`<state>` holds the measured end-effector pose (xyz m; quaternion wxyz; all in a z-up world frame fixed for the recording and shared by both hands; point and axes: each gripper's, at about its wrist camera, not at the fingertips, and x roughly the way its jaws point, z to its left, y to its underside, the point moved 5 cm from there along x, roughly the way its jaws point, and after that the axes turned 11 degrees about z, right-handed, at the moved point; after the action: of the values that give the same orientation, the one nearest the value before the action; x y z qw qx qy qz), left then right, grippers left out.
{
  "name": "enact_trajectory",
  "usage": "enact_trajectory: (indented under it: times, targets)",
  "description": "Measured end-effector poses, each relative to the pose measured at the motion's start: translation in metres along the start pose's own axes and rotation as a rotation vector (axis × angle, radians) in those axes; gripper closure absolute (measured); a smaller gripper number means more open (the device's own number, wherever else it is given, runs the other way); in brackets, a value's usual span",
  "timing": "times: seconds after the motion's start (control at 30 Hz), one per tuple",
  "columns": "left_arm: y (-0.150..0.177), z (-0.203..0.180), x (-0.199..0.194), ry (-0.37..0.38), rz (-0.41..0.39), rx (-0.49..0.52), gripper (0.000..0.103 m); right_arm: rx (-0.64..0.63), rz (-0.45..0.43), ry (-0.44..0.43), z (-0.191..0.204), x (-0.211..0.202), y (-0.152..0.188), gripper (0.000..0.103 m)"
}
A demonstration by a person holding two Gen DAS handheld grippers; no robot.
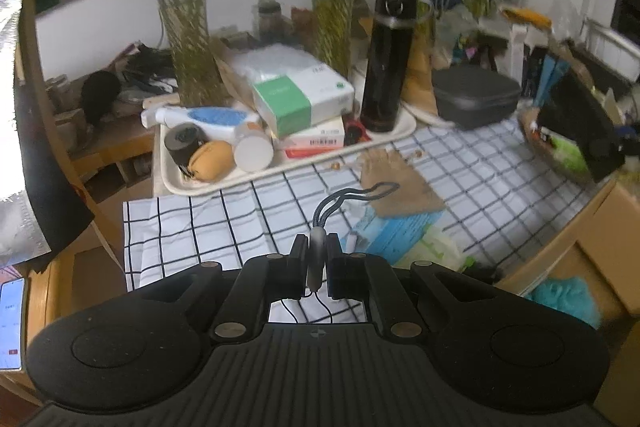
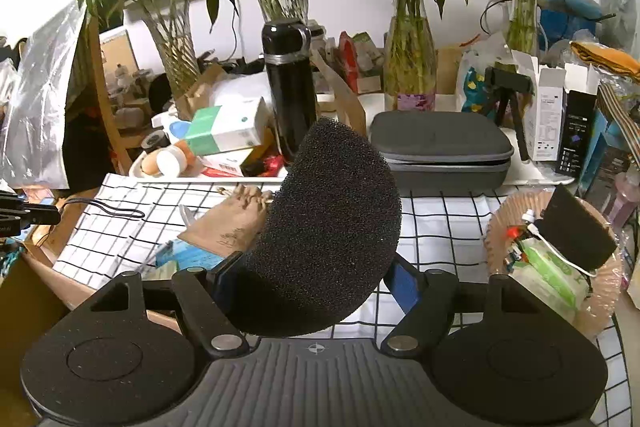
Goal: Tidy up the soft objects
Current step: 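Carry the foam half-disc and earphones over the cardboard box with both grippers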
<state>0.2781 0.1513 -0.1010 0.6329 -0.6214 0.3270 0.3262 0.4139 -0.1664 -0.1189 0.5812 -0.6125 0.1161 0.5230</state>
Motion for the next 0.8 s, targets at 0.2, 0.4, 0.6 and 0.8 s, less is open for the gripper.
enact_trajectory:
  times: [0.2,0.4,0.6,0.8]
  targets:
    - [0.004,-0.011,-0.019,-0.020,-0.034,-0.021,0.094,-0.021,-0.028,-0.010,0.004,-0.012,0.005,0.026]
    - [0.004,-0.027,-0.053,0.001,-0.082,-0.023,0.094,-0.020,-0.109,-0.058,0.009,-0.037,0.007,0.026]
    - [0.009,-0.049,-0.077,0.023,-0.096,-0.003,0.094,-0.055,-0.167,-0.117,0.019,-0.057,0.013,0.026]
    - [0.023,-0.066,-0.087,0.030,-0.078,0.010,0.094,-0.113,-0.153,-0.183,0.036,-0.064,0.023,0.026]
